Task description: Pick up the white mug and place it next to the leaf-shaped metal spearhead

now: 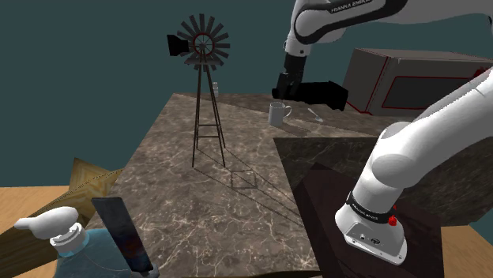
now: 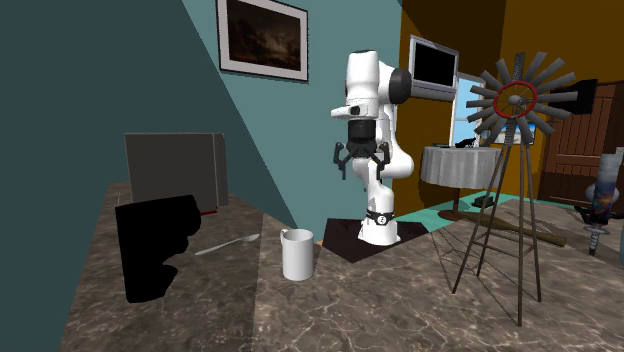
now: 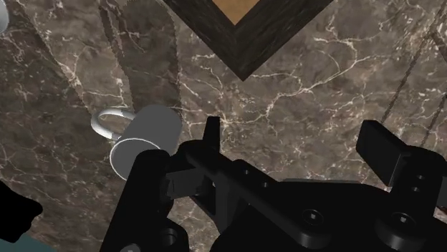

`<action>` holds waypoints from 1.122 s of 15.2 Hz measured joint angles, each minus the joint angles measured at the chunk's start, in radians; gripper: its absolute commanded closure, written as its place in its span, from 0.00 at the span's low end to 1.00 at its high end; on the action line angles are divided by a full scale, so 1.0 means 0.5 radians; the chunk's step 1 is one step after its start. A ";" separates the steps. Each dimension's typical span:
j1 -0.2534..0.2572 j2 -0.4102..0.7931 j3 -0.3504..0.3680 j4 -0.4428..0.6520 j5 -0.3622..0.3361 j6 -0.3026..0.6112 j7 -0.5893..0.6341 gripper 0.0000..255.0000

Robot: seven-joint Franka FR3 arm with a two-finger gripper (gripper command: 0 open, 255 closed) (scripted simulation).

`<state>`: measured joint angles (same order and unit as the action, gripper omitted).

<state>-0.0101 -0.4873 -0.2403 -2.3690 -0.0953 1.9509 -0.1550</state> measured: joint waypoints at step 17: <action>-0.036 1.104 -0.345 0.560 0.317 0.502 -0.706 0.00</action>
<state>-0.0284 0.0648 -0.4127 -2.0891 0.0632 2.2019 -0.5082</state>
